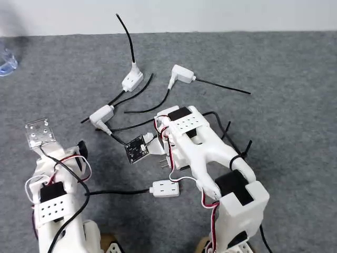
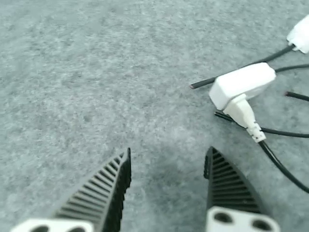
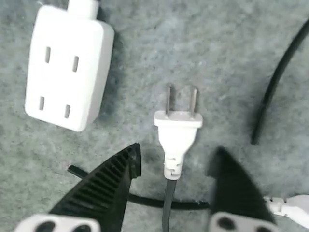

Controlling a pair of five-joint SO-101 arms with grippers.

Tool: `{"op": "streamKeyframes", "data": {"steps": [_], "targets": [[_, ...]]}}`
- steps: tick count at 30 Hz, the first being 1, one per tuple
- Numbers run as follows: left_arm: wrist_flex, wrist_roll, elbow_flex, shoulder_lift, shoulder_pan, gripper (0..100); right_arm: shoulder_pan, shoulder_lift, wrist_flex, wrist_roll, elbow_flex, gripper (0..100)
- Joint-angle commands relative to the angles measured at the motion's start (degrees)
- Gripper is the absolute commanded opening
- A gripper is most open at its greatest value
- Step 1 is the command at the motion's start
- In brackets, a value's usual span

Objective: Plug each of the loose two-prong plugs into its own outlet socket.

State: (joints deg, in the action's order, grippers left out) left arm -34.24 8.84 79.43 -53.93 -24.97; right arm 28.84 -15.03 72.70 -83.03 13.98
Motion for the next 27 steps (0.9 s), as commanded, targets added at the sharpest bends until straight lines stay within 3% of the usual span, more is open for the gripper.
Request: {"op": "streamKeyframes", "data": {"steps": [1,8,14,27], "targets": [[1.3,-0.9,-0.5,-0.6,1.3,23,0.4,0.3,0.6,-0.7,-1.0,15.4],[1.3,-0.9,-0.5,-0.5,1.5,23,1.0,0.3,-0.7,-0.5,-0.8,15.4],[1.3,-0.9,-0.5,-0.5,1.5,23,4.3,0.3,-4.5,5.8,-0.7,15.1],[1.3,-0.9,-0.5,-0.5,1.5,23,1.8,0.2,-4.3,3.4,0.8,15.1]]}}
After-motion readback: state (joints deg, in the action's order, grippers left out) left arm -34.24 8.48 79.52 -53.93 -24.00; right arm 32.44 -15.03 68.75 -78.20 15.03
